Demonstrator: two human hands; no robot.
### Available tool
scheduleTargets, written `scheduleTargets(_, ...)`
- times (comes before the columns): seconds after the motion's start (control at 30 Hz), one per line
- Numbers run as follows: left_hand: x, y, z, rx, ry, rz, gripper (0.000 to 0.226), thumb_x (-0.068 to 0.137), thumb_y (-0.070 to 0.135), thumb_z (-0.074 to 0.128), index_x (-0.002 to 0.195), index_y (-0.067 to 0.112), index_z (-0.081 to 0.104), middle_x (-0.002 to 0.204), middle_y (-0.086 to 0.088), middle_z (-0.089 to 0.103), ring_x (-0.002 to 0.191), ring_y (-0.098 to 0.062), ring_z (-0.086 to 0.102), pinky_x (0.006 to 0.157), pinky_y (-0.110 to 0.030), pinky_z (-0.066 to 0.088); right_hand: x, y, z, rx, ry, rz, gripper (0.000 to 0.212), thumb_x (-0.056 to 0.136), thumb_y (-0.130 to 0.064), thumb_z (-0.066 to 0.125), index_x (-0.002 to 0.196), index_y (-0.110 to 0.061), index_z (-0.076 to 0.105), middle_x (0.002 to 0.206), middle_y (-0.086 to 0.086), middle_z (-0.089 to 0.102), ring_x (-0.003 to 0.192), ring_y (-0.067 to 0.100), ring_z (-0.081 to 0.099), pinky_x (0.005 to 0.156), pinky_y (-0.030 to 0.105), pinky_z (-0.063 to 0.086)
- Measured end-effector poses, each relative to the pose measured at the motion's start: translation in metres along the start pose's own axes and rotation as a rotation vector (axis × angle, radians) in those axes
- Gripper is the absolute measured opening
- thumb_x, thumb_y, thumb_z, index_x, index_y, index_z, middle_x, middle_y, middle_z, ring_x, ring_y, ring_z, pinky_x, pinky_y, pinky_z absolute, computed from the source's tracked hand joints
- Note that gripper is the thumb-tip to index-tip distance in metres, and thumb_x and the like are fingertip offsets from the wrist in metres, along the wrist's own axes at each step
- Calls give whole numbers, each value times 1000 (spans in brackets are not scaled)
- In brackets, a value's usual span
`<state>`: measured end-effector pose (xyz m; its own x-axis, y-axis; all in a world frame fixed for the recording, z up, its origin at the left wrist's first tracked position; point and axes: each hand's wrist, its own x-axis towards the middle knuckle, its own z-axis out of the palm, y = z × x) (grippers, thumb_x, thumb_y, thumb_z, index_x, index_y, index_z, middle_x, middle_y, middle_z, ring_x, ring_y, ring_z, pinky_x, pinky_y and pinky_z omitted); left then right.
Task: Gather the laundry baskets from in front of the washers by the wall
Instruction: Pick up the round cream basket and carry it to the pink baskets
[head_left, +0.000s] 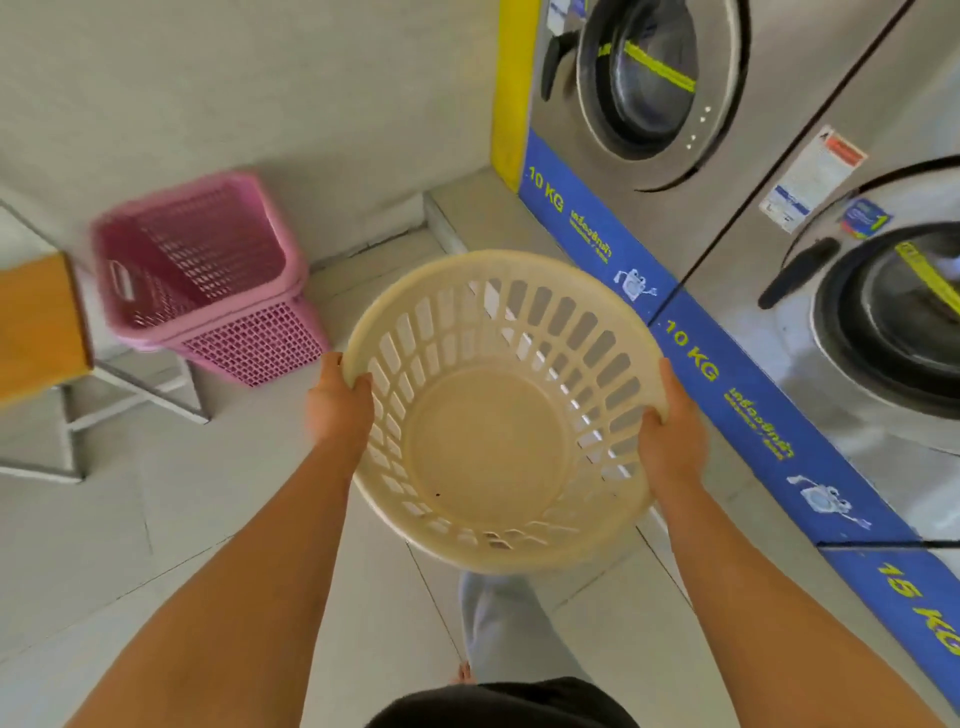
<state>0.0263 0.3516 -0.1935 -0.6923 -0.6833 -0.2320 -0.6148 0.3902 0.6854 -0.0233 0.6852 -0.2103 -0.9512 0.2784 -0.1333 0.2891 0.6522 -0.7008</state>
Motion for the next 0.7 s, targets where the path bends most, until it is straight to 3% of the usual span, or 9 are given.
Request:
scheduleTargets(0.23, 109, 18, -6, 27, 81, -96, 24, 93, 15, 47, 117, 13, 44, 88, -8, 58, 64, -22, 54, 56, -30, 42, 105, -92, 77, -46, -102, -109, 64, 92, -2, 43, 148, -32, 30, 151, -4, 39, 133, 21, 41, 102, 35, 36)
scheduleTargets(0.33, 153, 30, -4, 40, 108, -134, 22, 92, 16, 48, 115, 13, 46, 88, -7, 58, 71, -28, 58, 59, -33, 42, 147, -127, 101, -53, -140, -142, 63, 93, -2, 42, 148, -30, 31, 151, -4, 38, 135, 19, 38, 103, 33, 33)
scheduleTargets(0.5, 238, 37, 7, 80, 172, -179, 23, 90, 20, 53, 113, 14, 52, 95, -10, 64, 76, -29, 58, 63, -37, 44, 219, -182, 155, -91, -193, -149, 62, 94, -4, 39, 147, -35, 30, 149, -8, 40, 121, 17, 50, 83, 17, 30)
scheduleTargets(0.63, 312, 44, 26, 93, 195, -227, 28, 93, 20, 52, 121, 15, 51, 98, -11, 65, 76, -27, 54, 68, -37, 45, 277, -220, 212, -135, -192, -197, 61, 94, -4, 42, 147, -33, 31, 148, -4, 41, 130, 20, 43, 98, 33, 36)
scheduleTargets(0.7, 355, 48, 37, 99, 172, -263, 30, 94, 18, 50, 123, 14, 49, 101, -11, 64, 77, -26, 53, 68, -38, 44, 308, -235, 244, -135, -192, -221, 62, 94, -2, 43, 147, -30, 31, 148, -3, 41, 131, 18, 40, 101, 31, 34)
